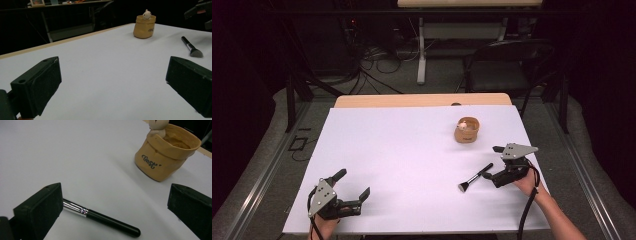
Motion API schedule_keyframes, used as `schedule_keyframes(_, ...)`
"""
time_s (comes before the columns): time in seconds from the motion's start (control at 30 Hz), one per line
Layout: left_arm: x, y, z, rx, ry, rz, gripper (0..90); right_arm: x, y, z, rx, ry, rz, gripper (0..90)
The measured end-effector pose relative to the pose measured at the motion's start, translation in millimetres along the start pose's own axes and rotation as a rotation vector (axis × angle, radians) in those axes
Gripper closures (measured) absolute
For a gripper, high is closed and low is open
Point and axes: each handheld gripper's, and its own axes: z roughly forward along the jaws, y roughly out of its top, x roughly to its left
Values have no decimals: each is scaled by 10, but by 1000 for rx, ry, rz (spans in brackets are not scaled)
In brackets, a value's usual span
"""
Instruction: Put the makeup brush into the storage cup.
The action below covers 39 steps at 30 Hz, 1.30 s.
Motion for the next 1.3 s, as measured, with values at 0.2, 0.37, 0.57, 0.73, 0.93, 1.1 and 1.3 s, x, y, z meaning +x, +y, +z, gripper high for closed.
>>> schedule_keyframes(0.2,2,-1,0,-1,0,0,1,-42,-13,45,10,6,-5,0)
schedule_keyframes(0.37,2,0,-1,-2,0,1,1,-64,-18,72,16,10,-8,0)
schedule_keyframes(0.57,0,0,1,0,-1,2,1,-92,-7,103,14,24,-7,0)
schedule_keyframes(0.73,2,0,-2,-2,1,3,1,-162,32,111,-10,20,13,0)
schedule_keyframes(0.93,5,-1,-2,-2,0,2,1,-186,43,195,-6,30,10,0)
schedule_keyframes(1.1,5,-1,-3,-3,0,1,1,-193,43,241,-9,35,13,0)
schedule_keyframes(1.3,3,-2,-1,-1,0,1,1,-205,39,285,-8,38,12,0)
